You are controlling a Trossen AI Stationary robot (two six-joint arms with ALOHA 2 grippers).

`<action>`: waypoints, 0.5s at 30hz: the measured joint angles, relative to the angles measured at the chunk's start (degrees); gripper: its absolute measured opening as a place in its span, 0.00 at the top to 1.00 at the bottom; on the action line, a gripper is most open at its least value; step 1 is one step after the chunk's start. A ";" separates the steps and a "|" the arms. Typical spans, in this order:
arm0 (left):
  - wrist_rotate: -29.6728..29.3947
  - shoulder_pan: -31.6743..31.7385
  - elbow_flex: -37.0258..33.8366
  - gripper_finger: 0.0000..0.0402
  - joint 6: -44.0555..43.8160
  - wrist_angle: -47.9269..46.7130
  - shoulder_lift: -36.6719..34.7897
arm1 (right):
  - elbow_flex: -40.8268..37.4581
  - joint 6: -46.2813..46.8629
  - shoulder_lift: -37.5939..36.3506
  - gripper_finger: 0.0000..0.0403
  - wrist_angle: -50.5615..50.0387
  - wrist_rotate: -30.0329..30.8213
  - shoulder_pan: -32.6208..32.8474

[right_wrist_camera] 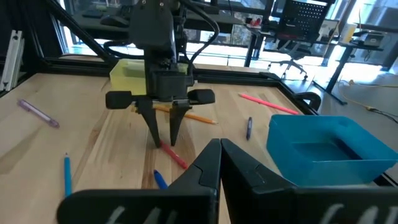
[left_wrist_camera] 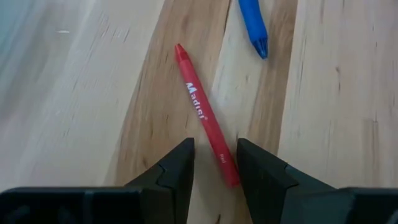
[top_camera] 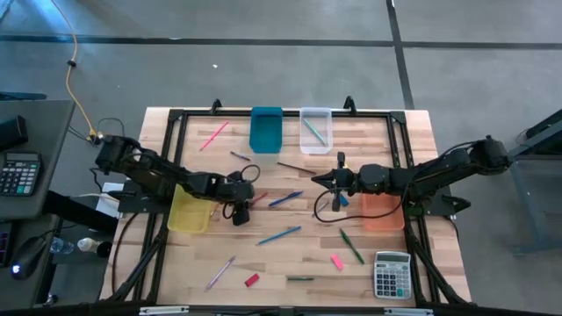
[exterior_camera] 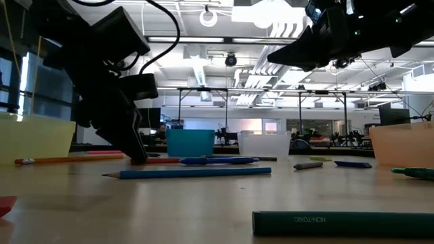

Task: Sort crayons/erasers/pens/pencils in bins
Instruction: Put the red crayon into the orange bin

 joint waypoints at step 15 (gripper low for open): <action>1.52 0.02 0.13 0.90 4.64 -3.40 -0.44 | 0.00 -0.17 0.00 1.00 0.38 0.00 0.00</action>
